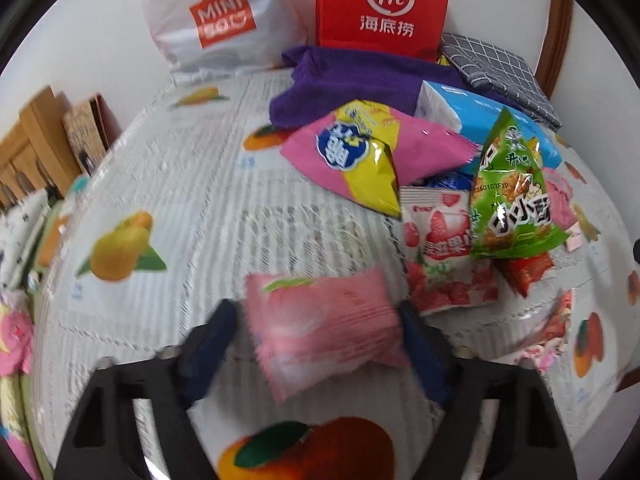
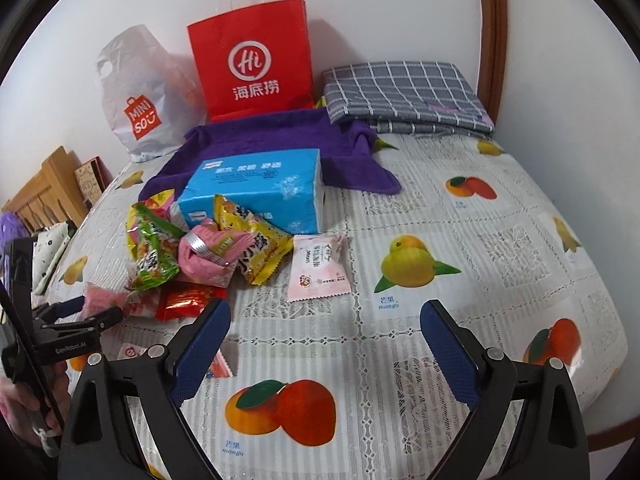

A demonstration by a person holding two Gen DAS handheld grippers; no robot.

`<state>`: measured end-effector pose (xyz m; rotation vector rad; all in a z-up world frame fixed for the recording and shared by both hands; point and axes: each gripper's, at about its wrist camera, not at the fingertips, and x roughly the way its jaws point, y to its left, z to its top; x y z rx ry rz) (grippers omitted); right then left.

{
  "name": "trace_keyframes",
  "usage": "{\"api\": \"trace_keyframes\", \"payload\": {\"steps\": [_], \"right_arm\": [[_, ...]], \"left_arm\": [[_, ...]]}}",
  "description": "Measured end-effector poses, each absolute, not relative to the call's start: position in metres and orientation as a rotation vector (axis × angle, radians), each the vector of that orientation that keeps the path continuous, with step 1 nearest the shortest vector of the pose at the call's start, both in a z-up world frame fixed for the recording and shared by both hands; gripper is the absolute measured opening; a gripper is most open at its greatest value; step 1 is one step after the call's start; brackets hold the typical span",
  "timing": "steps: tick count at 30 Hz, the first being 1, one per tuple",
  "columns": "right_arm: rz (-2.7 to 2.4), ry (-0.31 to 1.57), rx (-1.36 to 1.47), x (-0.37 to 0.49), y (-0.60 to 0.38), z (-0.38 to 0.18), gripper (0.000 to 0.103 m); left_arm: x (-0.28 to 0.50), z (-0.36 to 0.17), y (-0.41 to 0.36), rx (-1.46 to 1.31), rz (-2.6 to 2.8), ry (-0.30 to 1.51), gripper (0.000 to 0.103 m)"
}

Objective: Organize snacks
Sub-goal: 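Grasp the pink peach candy with left tool while right grasps pink-white candy, then carry both candies onto the purple towel with both tools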

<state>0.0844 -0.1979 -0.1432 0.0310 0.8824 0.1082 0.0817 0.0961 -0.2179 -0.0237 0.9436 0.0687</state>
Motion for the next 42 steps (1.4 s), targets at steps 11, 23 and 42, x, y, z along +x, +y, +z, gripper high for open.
{"api": "trace_keyframes", "payload": {"steps": [11,23,42], "right_arm": [[0.119,0.930,0.026,0.125,-0.196,-0.171,0.093],[0.174,0.990,-0.007,0.172,-0.188,-0.209,0.075],[0.125,0.913,-0.094,0.143,-0.202,-0.195,0.042]], "left_arm": [[0.101,-0.216,0.109,-0.034,0.062,0.895,0.061],[0.111,-0.220,0.112,-0.054,0.073,0.894,0.066],[0.103,-0.209,0.120,-0.124,0.041,0.913,0.062]]}}
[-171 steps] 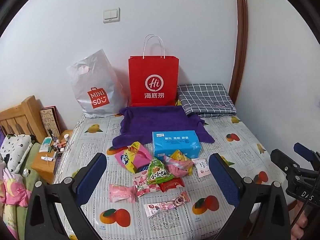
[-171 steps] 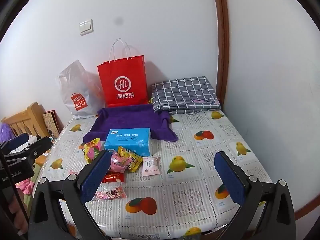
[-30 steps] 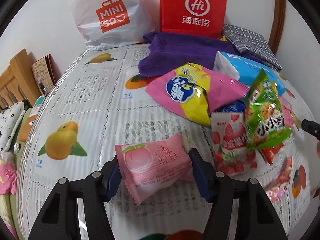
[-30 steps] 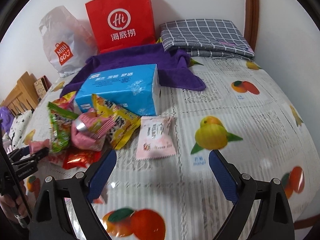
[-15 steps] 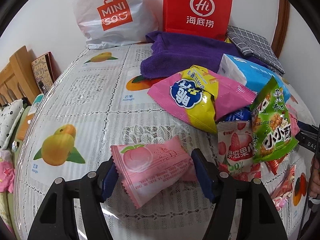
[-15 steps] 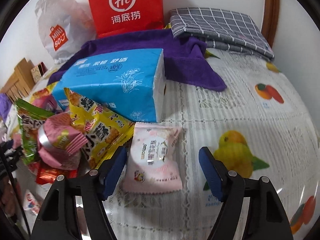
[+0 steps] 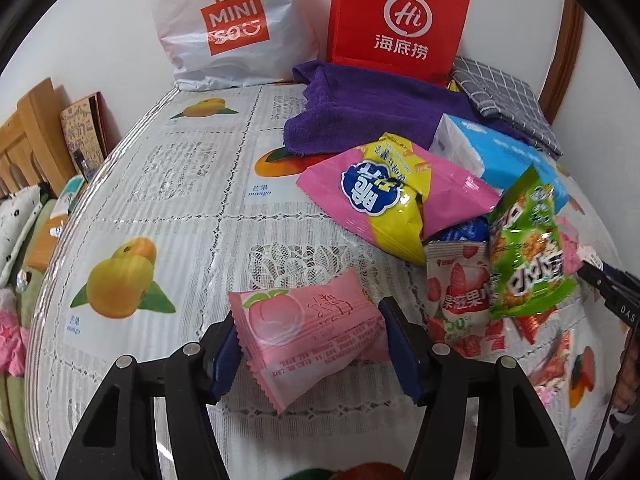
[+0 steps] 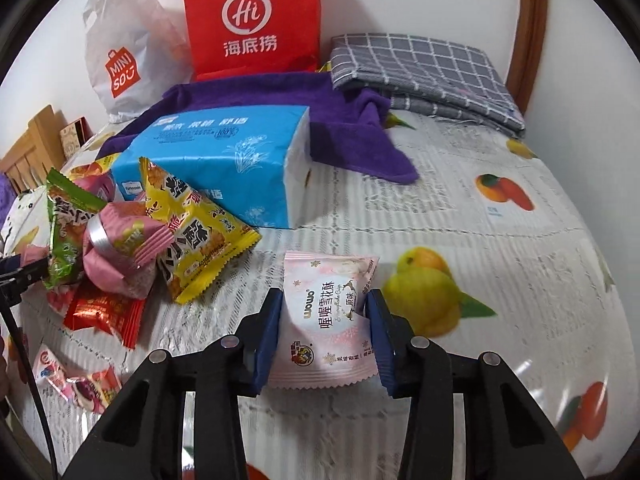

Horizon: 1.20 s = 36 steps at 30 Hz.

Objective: Organize snacks
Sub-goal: 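Carry both candies onto the purple towel with both tools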

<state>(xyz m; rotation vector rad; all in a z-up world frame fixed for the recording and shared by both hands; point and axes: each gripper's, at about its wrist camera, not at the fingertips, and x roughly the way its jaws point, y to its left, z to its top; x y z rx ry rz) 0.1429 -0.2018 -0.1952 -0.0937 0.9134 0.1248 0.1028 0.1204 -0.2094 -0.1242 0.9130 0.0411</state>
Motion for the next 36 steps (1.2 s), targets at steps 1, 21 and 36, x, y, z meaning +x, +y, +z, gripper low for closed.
{"api": "trace_keyframes", "payload": {"steps": [1,21,36], "right_arm": [[0.126,0.910,-0.086,0.141,-0.203,-0.192,0.042],[0.194,0.809,-0.094,0.138,-0.189,-0.102,0.042],[0.253,0.724,-0.120,0.228,-0.167,-0.049,0.042]], "left_arm": [[0.102,-0.208,0.121,-0.129,0.039,0.912,0.062],[0.128,-0.112,0.073,-0.122,-0.088,0.826,0.062],[0.219,-0.060,0.040,-0.071,-0.134,0.795,0.062]]}}
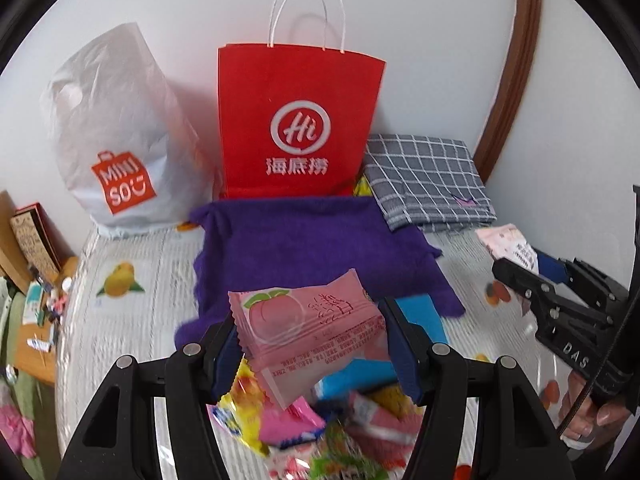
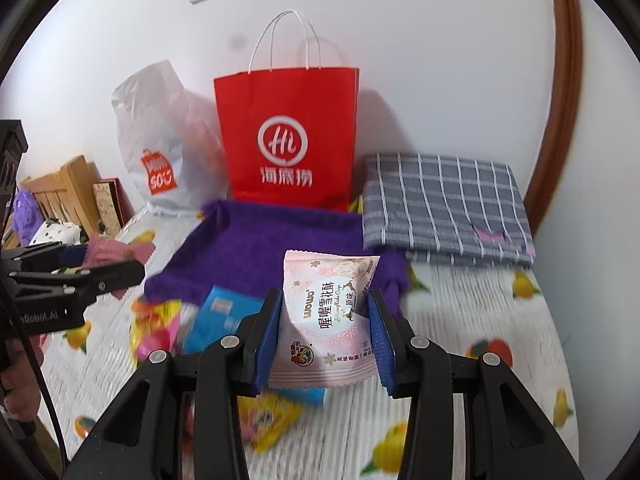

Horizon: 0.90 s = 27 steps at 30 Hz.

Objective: Organize snacks
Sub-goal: 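Carry both candies onto the purple towel with both tools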

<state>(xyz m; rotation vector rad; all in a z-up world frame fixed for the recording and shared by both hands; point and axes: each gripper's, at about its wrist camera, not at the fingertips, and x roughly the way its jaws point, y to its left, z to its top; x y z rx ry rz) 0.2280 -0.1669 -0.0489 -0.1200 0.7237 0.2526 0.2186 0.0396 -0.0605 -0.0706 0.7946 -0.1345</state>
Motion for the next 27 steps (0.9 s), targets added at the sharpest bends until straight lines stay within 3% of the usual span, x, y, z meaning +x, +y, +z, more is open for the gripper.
{"api": "trace_keyframes", "payload": {"steps": [12,27], "right_arm": [[0.267,0.708,-0.116,0.324,-0.153,-0.043,0.042],[0.265,0.773,-0.128,0.399,-0.148,-0.099,0.042]], "left_arm": [[0.295,-0.048,0.073,-0.043,-0.056,0.799,0.062],[0.383,-0.090,0.089,-0.069,-0.076,0.887,0.062]]}}
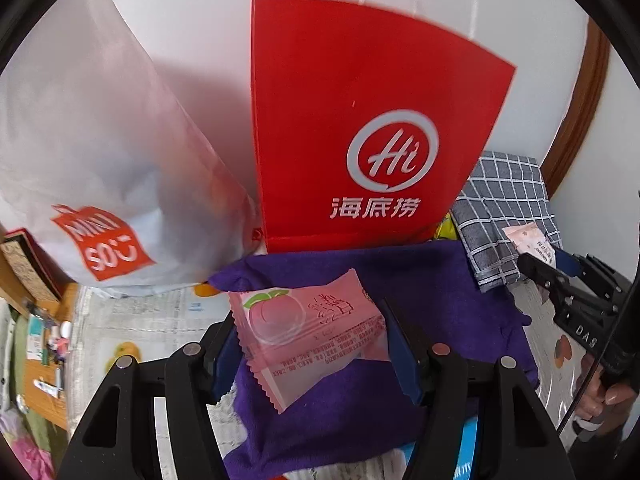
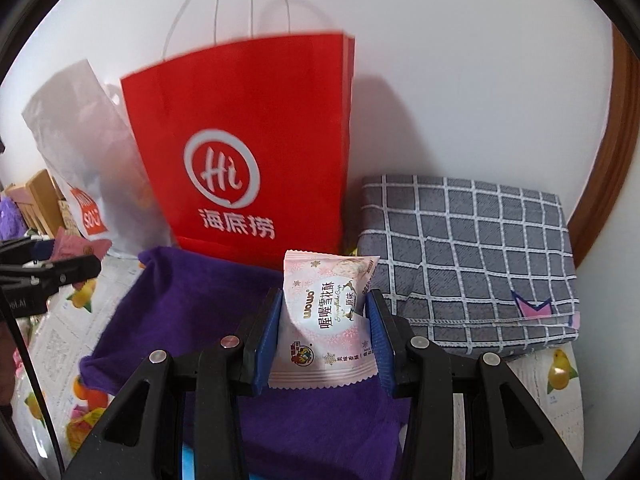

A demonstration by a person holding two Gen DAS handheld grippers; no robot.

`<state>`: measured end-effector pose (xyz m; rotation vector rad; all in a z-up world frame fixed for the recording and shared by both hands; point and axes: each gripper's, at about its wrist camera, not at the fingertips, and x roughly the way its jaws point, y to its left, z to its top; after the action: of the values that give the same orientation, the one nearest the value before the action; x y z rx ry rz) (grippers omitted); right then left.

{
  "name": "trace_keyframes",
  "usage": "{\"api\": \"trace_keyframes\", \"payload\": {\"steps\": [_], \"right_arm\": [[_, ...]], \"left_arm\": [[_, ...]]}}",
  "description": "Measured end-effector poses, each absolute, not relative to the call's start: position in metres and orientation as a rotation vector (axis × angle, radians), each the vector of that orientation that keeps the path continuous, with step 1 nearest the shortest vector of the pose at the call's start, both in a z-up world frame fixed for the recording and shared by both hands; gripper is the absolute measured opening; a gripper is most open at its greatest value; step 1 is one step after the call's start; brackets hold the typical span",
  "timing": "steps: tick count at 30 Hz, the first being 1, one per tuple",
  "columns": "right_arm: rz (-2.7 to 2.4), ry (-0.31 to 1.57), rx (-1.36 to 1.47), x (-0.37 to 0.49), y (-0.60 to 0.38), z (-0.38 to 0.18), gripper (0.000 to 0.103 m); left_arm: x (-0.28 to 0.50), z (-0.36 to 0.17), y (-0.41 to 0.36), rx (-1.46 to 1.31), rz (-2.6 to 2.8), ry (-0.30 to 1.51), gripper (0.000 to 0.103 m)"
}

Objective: Organize snacks
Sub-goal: 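Carry both candies onto the purple towel with both tools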

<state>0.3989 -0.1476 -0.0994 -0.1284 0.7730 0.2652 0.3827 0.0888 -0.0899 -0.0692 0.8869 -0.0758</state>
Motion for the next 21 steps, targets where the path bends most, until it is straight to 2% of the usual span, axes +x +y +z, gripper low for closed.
{"api": "trace_keyframes", "payload": {"steps": [21], "right_arm": [[0.305,0.965,-0.260,0.432,-0.139,-0.181,0.042]], "left_arm": [[0.423,-0.161,0.083,-0.055,-0.124,1.019,0.062]]}}
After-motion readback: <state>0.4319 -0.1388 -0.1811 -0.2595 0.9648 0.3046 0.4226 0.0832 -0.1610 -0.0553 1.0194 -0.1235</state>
